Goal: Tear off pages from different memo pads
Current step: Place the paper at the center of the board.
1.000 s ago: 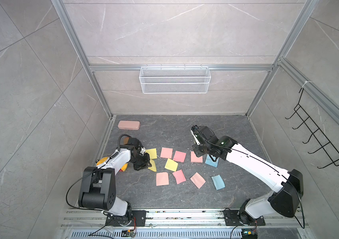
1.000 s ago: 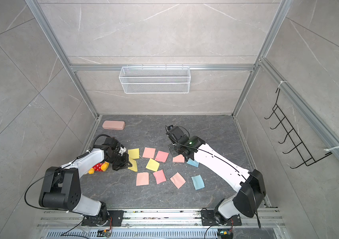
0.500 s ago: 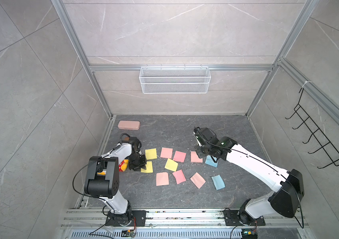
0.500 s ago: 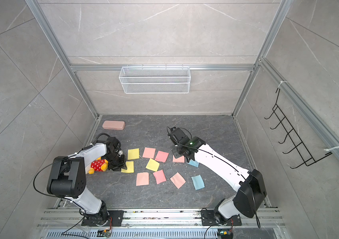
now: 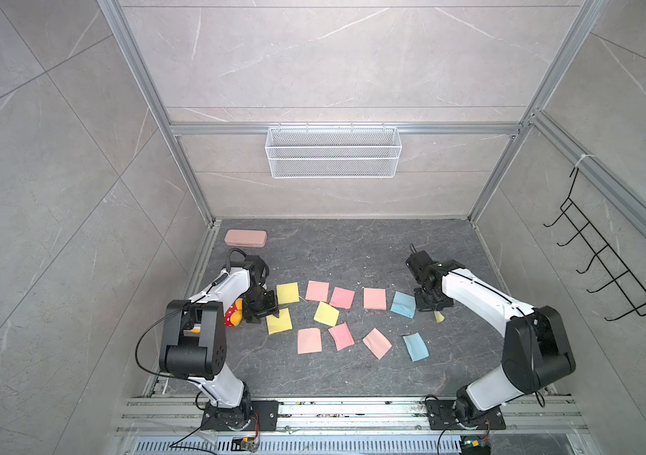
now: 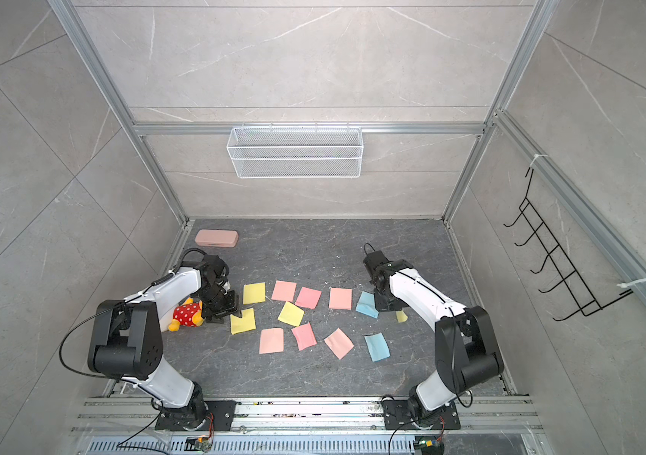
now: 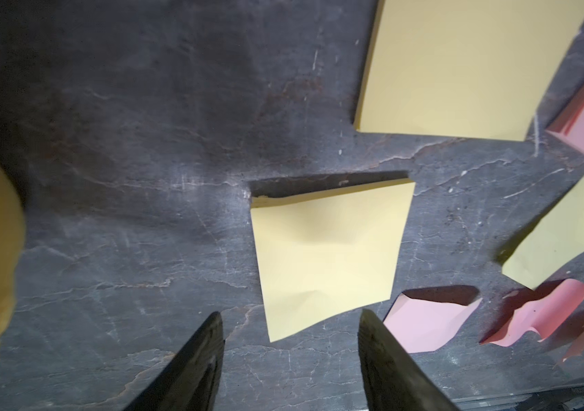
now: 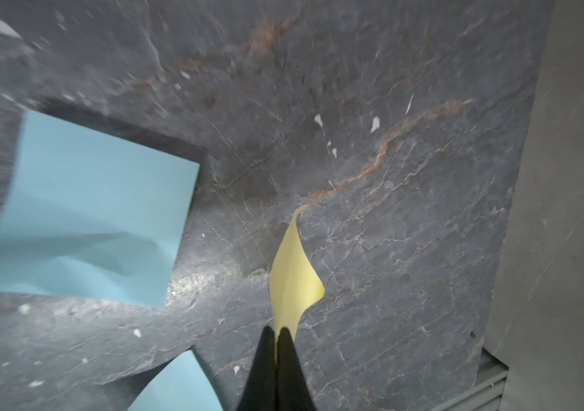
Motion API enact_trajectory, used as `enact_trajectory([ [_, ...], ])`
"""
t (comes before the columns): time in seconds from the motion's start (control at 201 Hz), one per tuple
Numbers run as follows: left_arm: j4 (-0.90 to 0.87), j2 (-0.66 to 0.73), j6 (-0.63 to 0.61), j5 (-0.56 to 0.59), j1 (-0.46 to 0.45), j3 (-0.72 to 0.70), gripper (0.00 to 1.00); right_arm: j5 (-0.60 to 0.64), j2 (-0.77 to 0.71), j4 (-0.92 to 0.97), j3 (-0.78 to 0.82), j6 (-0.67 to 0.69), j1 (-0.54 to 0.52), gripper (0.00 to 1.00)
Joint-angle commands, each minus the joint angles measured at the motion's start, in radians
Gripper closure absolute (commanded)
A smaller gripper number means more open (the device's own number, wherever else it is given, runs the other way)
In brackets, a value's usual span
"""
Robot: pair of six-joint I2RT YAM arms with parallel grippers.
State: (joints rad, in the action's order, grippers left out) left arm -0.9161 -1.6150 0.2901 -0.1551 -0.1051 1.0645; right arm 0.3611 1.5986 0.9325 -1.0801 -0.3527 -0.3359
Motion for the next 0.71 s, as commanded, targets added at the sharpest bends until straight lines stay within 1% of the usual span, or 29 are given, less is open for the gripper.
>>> enact_trajectory([
  [0.0,-0.033,0.105,-0.013,-0.01,0.001,0.035,0.38,-0.036,0.032,-0.021,0.051,-0.058,-0.001,1.0],
  [0.03,-0.02,0.131,-0.009,-0.02,0.0,0.034,0.38,-0.044,0.036,-0.027,0.058,-0.061,0.004,1.0],
  [0.065,-0.002,0.159,-0.004,-0.028,-0.001,0.031,0.38,-0.082,0.043,-0.037,0.065,-0.055,0.011,0.99],
  [0.125,0.031,0.203,0.005,-0.039,-0.003,0.022,0.37,-0.163,0.048,-0.048,0.069,-0.034,0.018,0.87],
  [0.135,0.037,0.209,0.006,-0.039,-0.004,0.022,0.37,-0.175,0.047,-0.05,0.072,-0.031,0.02,0.82],
  [0.144,0.041,0.215,0.005,-0.04,-0.004,0.02,0.37,-0.19,0.046,-0.054,0.073,-0.028,0.018,0.81],
  [0.149,0.043,0.218,0.006,-0.04,-0.004,0.019,0.37,-0.197,0.045,-0.056,0.074,-0.026,0.018,0.78],
  [0.184,0.054,0.231,0.006,-0.04,-0.004,0.017,0.37,-0.243,0.038,-0.062,0.08,-0.02,0.021,0.69],
  [0.249,0.058,0.246,-0.002,-0.035,-0.004,0.017,0.36,-0.334,0.011,-0.076,0.096,-0.014,0.048,0.6],
  [0.304,0.058,0.253,-0.008,-0.028,-0.004,0.014,0.36,-0.402,-0.015,-0.072,0.099,-0.01,0.084,0.56],
  [0.344,0.059,0.26,-0.009,-0.014,-0.004,0.013,0.36,-0.449,-0.038,-0.06,0.095,-0.008,0.112,0.56],
  [0.458,0.104,0.322,-0.009,0.029,-0.004,-0.016,0.35,-0.526,-0.141,-0.04,0.065,-0.016,0.189,0.55],
  [0.543,0.234,0.42,-0.007,0.057,-0.005,-0.094,0.33,-0.528,-0.235,-0.085,0.051,-0.04,0.24,0.55],
  [0.613,0.416,0.541,-0.022,0.115,-0.015,-0.22,0.28,-0.469,-0.304,-0.168,0.056,-0.07,0.278,0.54],
  [0.633,0.482,0.575,-0.027,0.146,-0.02,-0.267,0.24,-0.434,-0.321,-0.199,0.062,-0.08,0.286,0.54],
  [0.653,0.544,0.607,-0.03,0.183,-0.026,-0.311,0.14,-0.386,-0.336,-0.237,0.075,-0.089,0.29,0.53],
  [0.663,0.58,0.621,-0.034,0.202,-0.03,-0.336,0.05,-0.358,-0.345,-0.259,0.081,-0.094,0.291,0.53],
  [0.668,0.594,0.628,-0.036,0.212,-0.031,-0.347,0.02,-0.344,-0.347,-0.27,0.086,-0.096,0.291,0.53],
  [0.687,0.64,0.652,-0.048,0.248,-0.036,-0.379,0.01,-0.293,-0.358,-0.318,0.107,-0.106,0.293,0.52],
  [0.702,0.684,0.666,-0.062,0.268,-0.041,-0.408,0.0,-0.276,-0.364,-0.342,0.119,-0.101,0.293,0.52],
])
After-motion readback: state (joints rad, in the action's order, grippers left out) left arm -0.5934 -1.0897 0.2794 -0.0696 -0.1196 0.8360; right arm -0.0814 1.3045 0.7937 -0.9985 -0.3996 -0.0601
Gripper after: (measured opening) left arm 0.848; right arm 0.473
